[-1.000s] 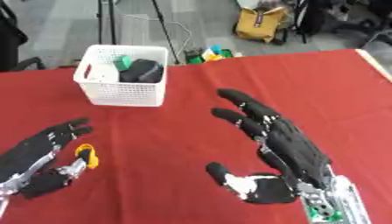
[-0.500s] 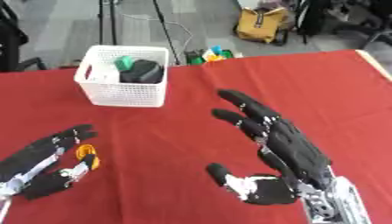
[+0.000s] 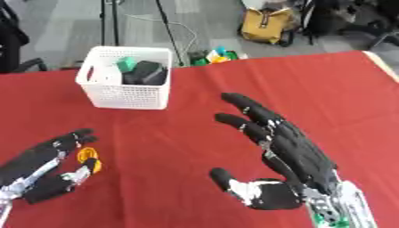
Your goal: Pick up objects on the table and place them in the box.
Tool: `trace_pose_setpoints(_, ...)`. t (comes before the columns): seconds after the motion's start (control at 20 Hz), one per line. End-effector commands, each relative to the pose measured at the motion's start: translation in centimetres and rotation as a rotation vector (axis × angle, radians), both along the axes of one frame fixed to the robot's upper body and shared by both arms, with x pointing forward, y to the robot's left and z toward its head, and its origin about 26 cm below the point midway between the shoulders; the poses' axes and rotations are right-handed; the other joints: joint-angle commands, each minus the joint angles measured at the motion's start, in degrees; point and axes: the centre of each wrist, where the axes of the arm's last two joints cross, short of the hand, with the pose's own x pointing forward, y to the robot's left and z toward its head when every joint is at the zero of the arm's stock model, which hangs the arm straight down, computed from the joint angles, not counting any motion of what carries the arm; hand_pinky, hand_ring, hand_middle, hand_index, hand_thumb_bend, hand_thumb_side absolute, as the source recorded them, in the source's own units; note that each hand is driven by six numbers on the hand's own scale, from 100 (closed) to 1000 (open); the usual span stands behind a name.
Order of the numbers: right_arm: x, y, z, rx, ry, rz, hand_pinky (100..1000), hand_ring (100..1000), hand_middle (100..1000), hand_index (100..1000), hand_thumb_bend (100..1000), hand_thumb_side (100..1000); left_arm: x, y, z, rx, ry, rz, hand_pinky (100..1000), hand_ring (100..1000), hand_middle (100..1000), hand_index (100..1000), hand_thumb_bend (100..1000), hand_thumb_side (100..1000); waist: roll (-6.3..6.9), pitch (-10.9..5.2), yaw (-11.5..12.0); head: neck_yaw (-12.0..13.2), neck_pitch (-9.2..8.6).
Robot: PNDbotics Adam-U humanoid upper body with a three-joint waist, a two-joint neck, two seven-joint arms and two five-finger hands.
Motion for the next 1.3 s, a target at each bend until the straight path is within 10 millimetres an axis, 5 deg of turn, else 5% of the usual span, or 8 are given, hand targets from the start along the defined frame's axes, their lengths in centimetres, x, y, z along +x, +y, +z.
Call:
trace_pose_setpoints(0.05, -0.3, 0.2, 0.6, 0.004, -0.023, 0.012, 816, 1000, 1000, 917, 428, 1000, 0.2, 0.5, 0.8, -0.008, -0.048, 0.028, 1000, 1000, 1000, 1000, 166, 1000, -0.15, -0.82, -0.1, -0.2, -0.64)
trace_pose_setpoints(1.3, -0.3, 0.3, 0.6, 0.004, -0.013, 0.010, 808, 1000, 1000, 902, 434, 1000, 1.1, 1.0, -0.3, -0.200, 0.180, -0.050, 1000, 1000, 1000, 1000, 244, 1000, -0.37, -0.07, -0.3, -0.1, -0.87)
